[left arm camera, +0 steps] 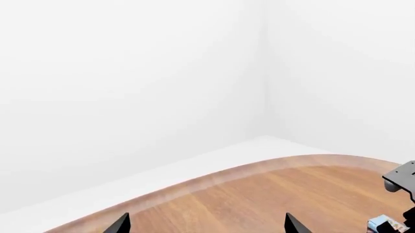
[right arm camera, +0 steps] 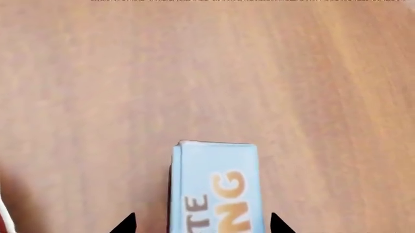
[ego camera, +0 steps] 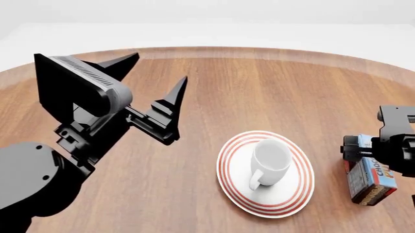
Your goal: Pick up the white mug and put it on the plate, and put the chocolate pudding to the right of the plate.
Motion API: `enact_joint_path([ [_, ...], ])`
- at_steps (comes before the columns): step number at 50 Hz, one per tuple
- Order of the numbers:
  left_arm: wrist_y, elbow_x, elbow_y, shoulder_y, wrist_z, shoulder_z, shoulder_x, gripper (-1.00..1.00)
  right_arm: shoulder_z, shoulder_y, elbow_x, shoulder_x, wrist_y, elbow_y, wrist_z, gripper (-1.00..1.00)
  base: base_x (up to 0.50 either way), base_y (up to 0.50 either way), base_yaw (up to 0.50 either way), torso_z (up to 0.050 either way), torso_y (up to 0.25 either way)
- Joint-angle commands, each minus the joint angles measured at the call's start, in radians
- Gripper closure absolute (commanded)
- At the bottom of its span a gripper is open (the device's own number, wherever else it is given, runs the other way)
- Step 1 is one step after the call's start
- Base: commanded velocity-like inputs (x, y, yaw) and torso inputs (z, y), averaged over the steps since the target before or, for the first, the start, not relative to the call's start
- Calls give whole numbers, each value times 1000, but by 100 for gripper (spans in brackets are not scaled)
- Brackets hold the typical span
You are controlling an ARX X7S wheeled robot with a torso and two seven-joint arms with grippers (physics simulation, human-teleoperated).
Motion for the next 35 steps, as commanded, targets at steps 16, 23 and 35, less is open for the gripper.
enact_joint_path([
  [16,-12,-7,16,-12,-3,-10,-3,-100,63,24,87,221,249,-467,195,-100,0,0,0,0,0],
  [23,-12,-9,19,-14,-3,-13,-6,-100,78,35,115,266,305,-580,232,-100,0,0,0,0,0],
  [35,-13,-9,21,-12,-4,-17,-10,-100,109,29,191,341,373,-824,266,-100,0,0,0,0,0],
])
